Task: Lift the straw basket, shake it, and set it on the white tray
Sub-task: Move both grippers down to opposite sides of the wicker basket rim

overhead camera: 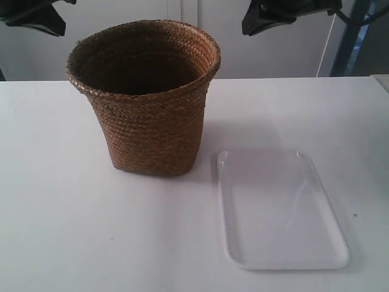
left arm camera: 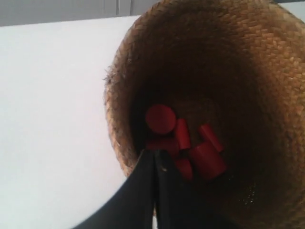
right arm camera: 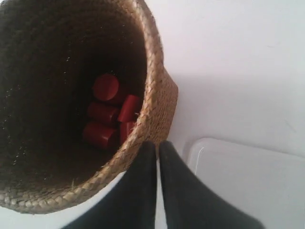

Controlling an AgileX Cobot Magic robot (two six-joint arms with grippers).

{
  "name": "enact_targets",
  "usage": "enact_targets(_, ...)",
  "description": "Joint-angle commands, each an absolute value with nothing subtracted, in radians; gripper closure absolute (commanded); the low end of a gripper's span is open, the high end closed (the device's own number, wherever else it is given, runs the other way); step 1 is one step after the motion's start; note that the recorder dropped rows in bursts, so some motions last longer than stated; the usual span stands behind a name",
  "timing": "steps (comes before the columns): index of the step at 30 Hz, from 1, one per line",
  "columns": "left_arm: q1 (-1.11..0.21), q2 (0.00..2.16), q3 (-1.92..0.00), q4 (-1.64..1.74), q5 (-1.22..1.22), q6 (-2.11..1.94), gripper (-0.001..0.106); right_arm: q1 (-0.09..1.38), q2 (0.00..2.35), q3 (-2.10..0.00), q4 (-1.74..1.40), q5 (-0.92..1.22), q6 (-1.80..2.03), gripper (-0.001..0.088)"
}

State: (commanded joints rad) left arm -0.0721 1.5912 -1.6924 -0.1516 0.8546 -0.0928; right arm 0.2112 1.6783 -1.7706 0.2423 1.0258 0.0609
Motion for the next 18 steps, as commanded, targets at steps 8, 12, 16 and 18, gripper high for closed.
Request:
enact_targets(8,-0.043,1.686,-1.795,-0.251,0.952,-0.079,0.092,0.211,1.709,-1.771,0.316,1.027,0.047,0.0227)
enact_targets(12,-0.043,1.688,-1.798,-0.264,0.949,-0.053,0.055,0.211,1.735,-1.771,0.316,1.027,0.047,0.0173)
enact_targets(16,-0.043,1.706,-1.798,-0.239,0.949,-0.046,0.030,0.211,1.759,-1.771,0.318,1.018,0.047,0.0173)
enact_targets(18,-0.043,1.722,-1.798,-0.241,0.947,-0.046,0.031,0.211,1.771,-1.771,0.318,1.015,0.048,0.0173)
